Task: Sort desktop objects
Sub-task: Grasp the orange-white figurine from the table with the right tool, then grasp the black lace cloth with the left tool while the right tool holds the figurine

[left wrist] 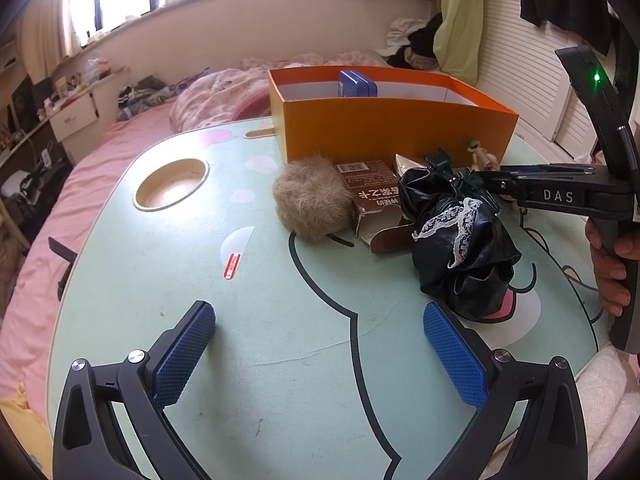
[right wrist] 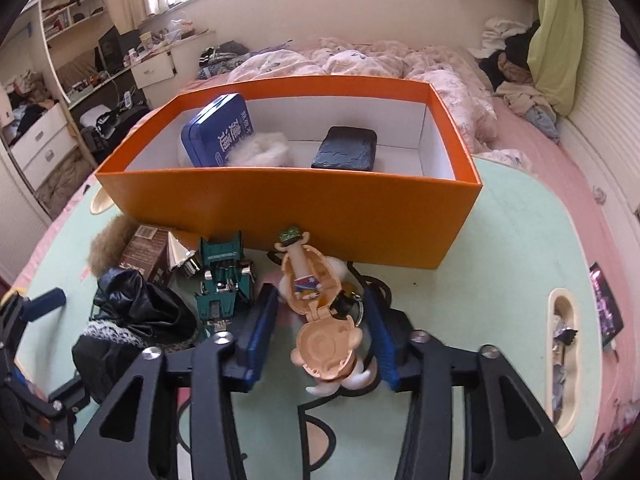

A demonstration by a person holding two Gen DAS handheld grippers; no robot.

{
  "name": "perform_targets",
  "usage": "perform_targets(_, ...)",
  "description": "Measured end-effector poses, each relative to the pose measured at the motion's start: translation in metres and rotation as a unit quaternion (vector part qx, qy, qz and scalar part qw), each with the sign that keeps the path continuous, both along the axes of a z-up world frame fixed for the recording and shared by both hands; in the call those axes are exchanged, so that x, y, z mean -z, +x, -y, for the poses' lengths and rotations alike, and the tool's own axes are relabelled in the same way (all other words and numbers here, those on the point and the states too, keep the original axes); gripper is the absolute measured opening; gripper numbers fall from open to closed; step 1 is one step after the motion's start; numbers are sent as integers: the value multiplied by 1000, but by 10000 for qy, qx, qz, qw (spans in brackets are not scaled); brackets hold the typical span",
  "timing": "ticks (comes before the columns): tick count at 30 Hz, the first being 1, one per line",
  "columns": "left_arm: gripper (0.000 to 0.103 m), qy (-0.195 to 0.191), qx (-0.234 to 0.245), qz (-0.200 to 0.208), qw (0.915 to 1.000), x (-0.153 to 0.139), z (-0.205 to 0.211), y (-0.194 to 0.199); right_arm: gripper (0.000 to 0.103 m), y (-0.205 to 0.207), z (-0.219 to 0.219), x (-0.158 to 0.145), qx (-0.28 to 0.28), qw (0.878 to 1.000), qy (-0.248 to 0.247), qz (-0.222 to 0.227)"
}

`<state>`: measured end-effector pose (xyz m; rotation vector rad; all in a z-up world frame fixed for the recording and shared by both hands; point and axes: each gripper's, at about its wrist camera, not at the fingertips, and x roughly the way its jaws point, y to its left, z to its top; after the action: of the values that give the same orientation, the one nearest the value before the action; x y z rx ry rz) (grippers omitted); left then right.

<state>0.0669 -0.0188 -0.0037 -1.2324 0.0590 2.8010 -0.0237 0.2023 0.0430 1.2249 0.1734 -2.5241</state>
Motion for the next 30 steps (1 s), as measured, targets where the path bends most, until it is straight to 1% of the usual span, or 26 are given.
perform_targets(1,103,1,0,-4,10000,0,0,0,34,3,1,0,-25,9999,96,-47)
perform_targets(2,103,7,2,-8,10000,-1,0,0,31,5,0,0,-74,10000,6,-24)
perform_targets(4,103,29,-10,-15,10000,-1,1,0,25,8,-9,-1,-75,9992,-382,22)
perform_targets(5,103,114,15,-37,9999,-3,2,1,21,11,-12,-1,-52,9984,-558,-14)
perform_targets(7,103,596,274,-156,9977,-9,6,6,17,18,-16,-3,-35,9974,-697,-180)
perform_targets(8,103,869,429,-265,9949,-14,7,10,17,21,-15,-4,-48,9968,-746,-275)
perform_targets(9,103,1068,577,-371,9919,-20,7,12,17,25,-16,-4,-75,9963,-772,-362)
perform_targets(10,103,1168,698,-445,9897,-25,5,12,17,27,-14,-6,-97,9960,-786,-408)
perform_targets(13,103,1064,755,-409,9906,-34,-8,0,17,28,-14,-13,-82,9943,-950,-482)
perform_targets(14,99,1064,786,-339,9906,-34,-12,-8,17,28,-16,-17,-74,9929,-1069,-519)
perform_targets(15,89,1090,815,-255,9904,-34,-16,-16,17,28,-18,-21,-74,9913,-1194,-546)
perform_targets(16,83,1095,815,-120,9906,-31,-20,-25,17,27,-20,-25,-77,9901,-1283,-559)
perform_targets(17,73,1123,821,33,9903,-28,-24,-33,17,27,-21,-27,-77,9895,-1326,-576)
perform_targets(18,69,1231,887,173,9883,-26,-27,-40,17,28,-22,-30,-67,9893,-1325,-614)
perform_targets(19,68,1329,955,306,9860,-23,-31,-45,17,28,-22,-32,-59,9891,-1311,-665)
perform_targets(20,62,1376,1024,390,9844,-22,-36,-48,17,29,-23,-33,-61,9891,-1299,-698)
perform_targets(21,53,1366,1096,437,9836,-21,-40,-49,17,29,-23,-34,-70,9891,-1289,-712)
perform_targets(24,36,1247,1259,449,9831,-19,-48,-42,17,28,-24,-34,-83,9887,-1324,-704)
perform_targets(26,32,1315,1330,439,9814,-19,-44,-35,17,30,-24,-33,-77,9886,-1328,-702)
perform_targets(28,31,1538,1393,365,9776,-23,-33,-25,17,30,-23,-32,-72,9889,-1307,-696)
perform_targets(30,31,1763,1421,88,9740,-33,-19,-12,17,30,-25,-32,-61,9886,-1325,-712)
